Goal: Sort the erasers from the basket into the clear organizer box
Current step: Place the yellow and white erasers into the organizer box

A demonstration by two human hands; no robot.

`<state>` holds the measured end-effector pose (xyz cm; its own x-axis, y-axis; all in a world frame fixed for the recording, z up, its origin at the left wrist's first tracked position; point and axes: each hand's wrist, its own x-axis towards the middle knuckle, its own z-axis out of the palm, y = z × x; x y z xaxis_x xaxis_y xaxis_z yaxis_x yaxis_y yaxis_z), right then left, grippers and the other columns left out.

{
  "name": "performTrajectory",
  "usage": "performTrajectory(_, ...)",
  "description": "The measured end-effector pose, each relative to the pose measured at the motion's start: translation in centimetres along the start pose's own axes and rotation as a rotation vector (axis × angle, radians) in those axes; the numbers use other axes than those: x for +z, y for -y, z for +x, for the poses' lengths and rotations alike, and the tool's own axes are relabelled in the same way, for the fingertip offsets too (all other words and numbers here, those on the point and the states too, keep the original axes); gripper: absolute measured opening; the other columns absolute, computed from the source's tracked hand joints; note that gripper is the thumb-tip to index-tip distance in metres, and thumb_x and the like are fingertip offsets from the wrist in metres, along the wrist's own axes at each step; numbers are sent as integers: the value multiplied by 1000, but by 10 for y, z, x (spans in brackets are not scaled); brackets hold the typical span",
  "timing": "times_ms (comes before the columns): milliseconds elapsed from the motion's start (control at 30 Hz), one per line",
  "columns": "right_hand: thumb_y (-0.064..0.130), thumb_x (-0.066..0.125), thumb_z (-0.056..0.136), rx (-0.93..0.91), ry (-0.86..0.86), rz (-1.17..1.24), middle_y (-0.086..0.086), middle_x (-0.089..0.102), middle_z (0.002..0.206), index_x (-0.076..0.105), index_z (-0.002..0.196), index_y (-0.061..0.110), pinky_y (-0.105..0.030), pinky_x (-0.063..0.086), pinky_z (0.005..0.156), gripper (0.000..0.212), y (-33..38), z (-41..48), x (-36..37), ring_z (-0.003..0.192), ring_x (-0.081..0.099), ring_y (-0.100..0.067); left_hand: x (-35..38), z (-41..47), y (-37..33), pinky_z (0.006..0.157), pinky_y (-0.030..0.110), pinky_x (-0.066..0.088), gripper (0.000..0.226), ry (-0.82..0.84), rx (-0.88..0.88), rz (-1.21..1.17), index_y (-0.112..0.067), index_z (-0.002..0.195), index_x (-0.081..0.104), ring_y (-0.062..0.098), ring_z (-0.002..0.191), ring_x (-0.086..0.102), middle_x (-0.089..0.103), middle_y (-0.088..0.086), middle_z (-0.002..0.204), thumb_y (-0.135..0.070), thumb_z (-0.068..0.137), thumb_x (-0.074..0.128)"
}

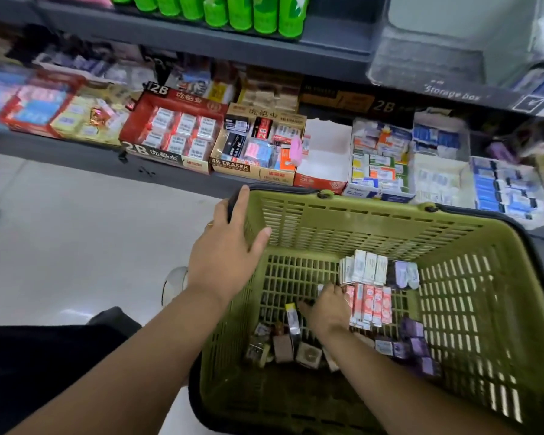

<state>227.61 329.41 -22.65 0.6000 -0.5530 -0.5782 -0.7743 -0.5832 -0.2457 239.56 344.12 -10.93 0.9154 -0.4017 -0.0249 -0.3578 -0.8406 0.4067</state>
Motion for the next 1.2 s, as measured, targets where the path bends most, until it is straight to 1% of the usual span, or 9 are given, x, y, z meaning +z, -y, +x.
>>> performTrajectory(100,39,69,83,-25,66,134,-8,42,140,31,141,9,-36,40,102,76,1,0,8,129,36,-27,1,0,0,65,29,47,71,-5,-4,2,-37,150,-5,21,96,61,28,0,148,-62,93,29)
performTrajectory(233,48,68,81,-97,34,2,-6,35,141,28,142,12,-33,36,101,81,-3,3,12,129,34,-26,1,0,0,64,28,45,71,-15,5,10,-36,151,-4,22,99,60,29,1,146,-62,92,27)
performTrajectory(433,52,71,74,-99,142,10,-8,25,141,29,139,14,-36,46,93,87,-5,8,18,126,40,-29,0,0,0,66,29,47,71,-20,2,13,-35,152,-1,23,97,61,31,2,147,-61,94,31)
performTrajectory(567,51,73,74,-77,69,-53,-10,27,141,31,133,12,-34,48,81,83,-1,4,29,123,44,-28,0,0,-1,70,31,50,71,-24,1,19,-34,152,-1,24,99,61,30,3,147,-60,94,32)
performTrajectory(700,56,70,73,-62,9,-140,-8,38,134,33,132,12,-35,49,89,83,5,3,39,123,45,-26,-1,0,-1,71,32,50,71,-29,5,21,-34,152,-1,24,102,60,30,2,147,-60,94,32)
performTrajectory(800,56,72,72,-51,10,-118,-8,39,131,34,130,11,-34,49,85,83,5,6,42,120,48,-26,-1,-1,-1,71,31,51,71,-32,6,20,-34,152,0,23,102,60,31,2,147,-60,94,32)
performTrajectory(900,52,68,75,-131,-59,-132,-8,42,127,37,127,12,-34,49,82,73,3,13,39,115,48,-25,-1,-1,0,69,29,48,71,-35,12,30,-33,152,1,24,101,60,31,3,147,-60,94,32)
performTrajectory(1000,46,68,77,-245,-131,-64,-8,44,124,38,126,11,-34,44,93,67,6,33,26,116,43,-24,-1,0,-1,69,30,48,72,-35,10,32,-33,152,1,24,101,60,31,3,147,-60,94,33)
performTrajectory(1200,65,71,65,-253,-116,-242,-5,35,131,25,140,14,-35,35,103,102,-1,35,34,124,35,-23,-1,-2,-1,70,31,47,72,-24,-2,28,-33,152,1,27,106,59,30,3,148,-60,94,33)
